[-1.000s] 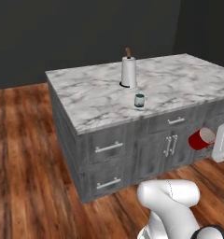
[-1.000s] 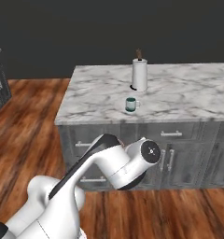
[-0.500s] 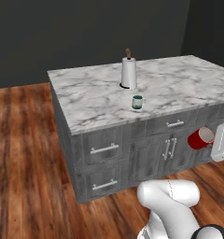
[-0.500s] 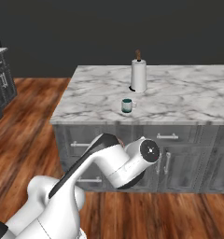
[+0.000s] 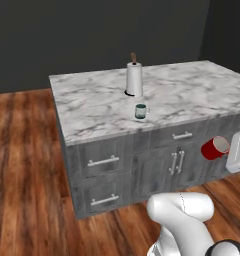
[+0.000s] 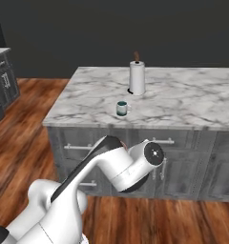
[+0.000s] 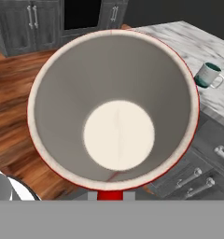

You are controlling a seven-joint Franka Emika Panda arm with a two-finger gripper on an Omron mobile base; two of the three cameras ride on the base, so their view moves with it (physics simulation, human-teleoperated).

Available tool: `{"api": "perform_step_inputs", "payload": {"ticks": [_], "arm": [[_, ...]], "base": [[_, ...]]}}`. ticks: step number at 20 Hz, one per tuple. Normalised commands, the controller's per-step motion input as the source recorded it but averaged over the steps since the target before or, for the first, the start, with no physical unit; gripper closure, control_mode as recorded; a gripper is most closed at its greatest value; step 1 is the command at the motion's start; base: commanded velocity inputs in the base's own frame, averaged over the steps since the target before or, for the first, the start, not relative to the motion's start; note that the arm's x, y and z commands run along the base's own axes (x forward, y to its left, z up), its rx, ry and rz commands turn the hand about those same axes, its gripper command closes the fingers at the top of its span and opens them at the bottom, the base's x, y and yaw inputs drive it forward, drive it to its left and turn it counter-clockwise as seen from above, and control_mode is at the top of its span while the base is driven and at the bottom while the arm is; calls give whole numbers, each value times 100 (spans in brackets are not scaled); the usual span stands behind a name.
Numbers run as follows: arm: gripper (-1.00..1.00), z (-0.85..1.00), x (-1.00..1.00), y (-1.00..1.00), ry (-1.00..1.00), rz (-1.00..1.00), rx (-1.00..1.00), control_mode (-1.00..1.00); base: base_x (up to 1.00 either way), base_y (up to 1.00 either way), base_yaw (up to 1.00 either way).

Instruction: Clear the mugs and bowl far away from the sink.

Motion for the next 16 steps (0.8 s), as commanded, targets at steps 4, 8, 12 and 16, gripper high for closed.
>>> {"api": "perform_step_inputs", "payload": {"ticks": [4,8,12,16], "arm": [[100,0,0,0,0,0,0,100],[100,0,0,0,0,0,0,100],[100,0,0,0,0,0,0,100],[100,0,0,0,0,0,0,100]], "base": [[22,-17,10],[28,-7,12],[34,-10,12],[38,-23,9]]}}
